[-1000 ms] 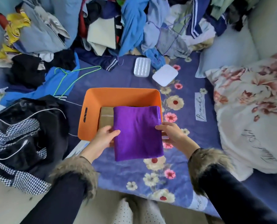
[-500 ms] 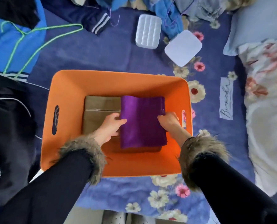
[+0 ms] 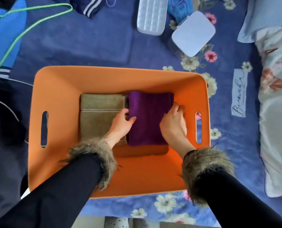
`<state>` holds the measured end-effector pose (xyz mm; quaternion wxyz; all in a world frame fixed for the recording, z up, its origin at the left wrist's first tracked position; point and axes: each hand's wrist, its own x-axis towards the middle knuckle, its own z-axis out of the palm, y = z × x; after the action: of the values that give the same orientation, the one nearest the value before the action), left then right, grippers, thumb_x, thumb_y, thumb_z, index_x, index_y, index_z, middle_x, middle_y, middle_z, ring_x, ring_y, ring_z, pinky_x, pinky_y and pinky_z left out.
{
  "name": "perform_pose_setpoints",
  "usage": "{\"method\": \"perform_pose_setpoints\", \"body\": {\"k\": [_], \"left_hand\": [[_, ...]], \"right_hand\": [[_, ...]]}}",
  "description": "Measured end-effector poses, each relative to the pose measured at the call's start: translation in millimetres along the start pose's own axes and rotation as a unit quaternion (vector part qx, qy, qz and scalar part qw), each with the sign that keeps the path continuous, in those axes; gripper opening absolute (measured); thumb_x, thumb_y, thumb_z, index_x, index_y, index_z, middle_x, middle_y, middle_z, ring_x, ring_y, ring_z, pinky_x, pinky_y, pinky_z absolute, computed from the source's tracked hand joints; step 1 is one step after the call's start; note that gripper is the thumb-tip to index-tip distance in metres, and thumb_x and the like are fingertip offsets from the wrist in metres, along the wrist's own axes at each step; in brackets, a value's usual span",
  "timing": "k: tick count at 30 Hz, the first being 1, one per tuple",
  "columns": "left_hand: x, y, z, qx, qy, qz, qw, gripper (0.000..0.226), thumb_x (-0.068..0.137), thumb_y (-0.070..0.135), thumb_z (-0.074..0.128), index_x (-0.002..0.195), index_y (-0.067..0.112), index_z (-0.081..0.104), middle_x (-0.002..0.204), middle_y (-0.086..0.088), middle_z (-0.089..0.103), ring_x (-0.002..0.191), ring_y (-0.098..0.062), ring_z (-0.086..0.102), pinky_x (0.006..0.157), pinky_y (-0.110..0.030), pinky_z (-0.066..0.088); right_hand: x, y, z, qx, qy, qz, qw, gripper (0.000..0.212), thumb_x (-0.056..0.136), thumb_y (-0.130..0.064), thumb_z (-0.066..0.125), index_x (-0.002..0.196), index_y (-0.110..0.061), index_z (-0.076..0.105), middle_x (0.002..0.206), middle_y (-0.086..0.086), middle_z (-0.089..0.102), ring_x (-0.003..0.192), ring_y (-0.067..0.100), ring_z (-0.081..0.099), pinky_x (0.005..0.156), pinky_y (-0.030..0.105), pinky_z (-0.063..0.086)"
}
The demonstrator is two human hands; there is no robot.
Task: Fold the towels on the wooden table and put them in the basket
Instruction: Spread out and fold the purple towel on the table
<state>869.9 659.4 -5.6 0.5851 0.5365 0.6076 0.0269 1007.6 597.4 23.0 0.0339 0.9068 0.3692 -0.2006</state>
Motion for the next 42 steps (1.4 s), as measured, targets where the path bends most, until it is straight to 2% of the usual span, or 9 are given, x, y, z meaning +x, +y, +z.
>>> {"method": "perform_pose_setpoints", "body": {"k": [4, 7, 11, 18, 21, 25, 30, 35, 42], "left_hand": [[-15, -9, -2, 0.189, 0.102, 0.176, 0.961, 0.061, 0.085, 0.019, 0.065, 0.136, 0.009, 0.035, 0.132, -0.014, 0.044, 0.121, -0.03, 0.045, 0.097, -0.039, 0.042], [-21, -16, -5, 0.397, 0.069, 0.335, 0.851, 0.079, 0.077, 0.03, 0.072, 0.142, 0.012, 0.032, 0.149, -0.018, 0.026, 0.138, -0.037, 0.025, 0.111, -0.05, 0.029], [-4, -19, -9, 0.553, -0.058, 0.29, 0.779, 0.1, 0.077, 0.061, 0.058, 0.149, 0.021, 0.001, 0.156, -0.009, -0.018, 0.142, -0.027, -0.021, 0.115, -0.049, -0.006], [6, -15, -2, 0.618, -0.084, 0.215, 0.751, 0.111, 0.071, 0.071, 0.055, 0.148, 0.024, -0.01, 0.154, -0.007, -0.023, 0.142, -0.026, -0.021, 0.113, -0.055, -0.007], [-7, -5, -6, 0.602, -0.092, 0.208, 0.766, 0.111, 0.071, 0.068, 0.059, 0.148, 0.024, -0.007, 0.155, -0.008, -0.02, 0.143, -0.025, -0.018, 0.113, -0.054, -0.006], [-54, 2, -22, 0.504, -0.052, 0.189, 0.841, 0.095, 0.08, 0.056, 0.059, 0.149, 0.026, 0.001, 0.157, -0.006, -0.008, 0.145, -0.022, -0.009, 0.117, -0.048, 0.004], [-160, 13, -48, 0.25, 0.124, 0.201, 0.939, 0.061, 0.087, 0.031, 0.062, 0.14, 0.012, 0.037, 0.146, -0.009, 0.036, 0.133, -0.024, 0.037, 0.106, -0.028, 0.028], [-278, 17, -58, 0.127, 0.273, 0.202, 0.932, 0.032, 0.089, 0.019, 0.058, 0.12, 0.011, 0.056, 0.125, -0.004, 0.054, 0.112, -0.019, 0.054, 0.094, -0.026, 0.04], [-424, -17, -89, 0.005, 0.426, 0.11, 0.898, 0.024, 0.089, 0.01, 0.056, 0.113, 0.007, 0.062, 0.108, -0.004, 0.063, 0.1, -0.017, 0.058, 0.081, -0.012, 0.033]], "right_hand": [[-24, -2, 5, -0.065, 0.087, -0.159, 0.981, 0.072, 0.07, -0.01, 0.07, 0.136, -0.005, 0.041, 0.137, 0.021, 0.045, 0.126, 0.037, 0.044, 0.097, 0.047, 0.043], [-22, -2, 10, -0.174, -0.04, -0.24, 0.954, 0.072, 0.088, -0.014, 0.052, 0.148, -0.01, 0.012, 0.156, 0.018, 0.005, 0.145, 0.031, 0.002, 0.116, 0.048, 0.008], [3, 10, 11, -0.262, -0.093, -0.195, 0.94, 0.08, 0.092, -0.028, 0.05, 0.149, -0.018, -0.004, 0.155, 0.017, -0.012, 0.144, 0.032, -0.009, 0.116, 0.044, -0.006], [19, 9, 13, -0.339, -0.14, -0.202, 0.908, 0.102, 0.082, -0.054, 0.058, 0.147, -0.019, -0.012, 0.155, 0.017, -0.012, 0.144, 0.033, -0.008, 0.115, 0.045, -0.007], [6, 13, 5, -0.271, -0.119, -0.212, 0.932, 0.09, 0.085, -0.042, 0.059, 0.149, -0.019, -0.001, 0.156, 0.016, -0.003, 0.144, 0.034, -0.002, 0.116, 0.044, -0.003], [-31, 13, -22, -0.143, -0.135, -0.23, 0.953, 0.077, 0.091, -0.033, 0.054, 0.148, -0.02, 0.005, 0.157, 0.011, 0.003, 0.144, 0.03, 0.006, 0.116, 0.043, 0.011], [-99, 16, -96, -0.014, -0.156, -0.294, 0.943, 0.065, 0.092, -0.031, 0.051, 0.147, -0.016, 0.019, 0.15, 0.01, 0.029, 0.134, 0.029, 0.035, 0.105, 0.04, 0.033], [-186, 3, -168, 0.143, -0.165, -0.335, 0.917, 0.031, 0.091, -0.026, 0.055, 0.119, -0.011, 0.058, 0.113, 0.01, 0.067, 0.108, 0.027, 0.06, 0.09, 0.036, 0.046], [-312, -47, -191, 0.102, -0.238, -0.455, 0.852, 0.028, 0.095, -0.027, 0.05, 0.114, -0.01, 0.06, 0.105, 0.012, 0.069, 0.101, 0.03, 0.062, 0.079, 0.029, 0.041]]}}
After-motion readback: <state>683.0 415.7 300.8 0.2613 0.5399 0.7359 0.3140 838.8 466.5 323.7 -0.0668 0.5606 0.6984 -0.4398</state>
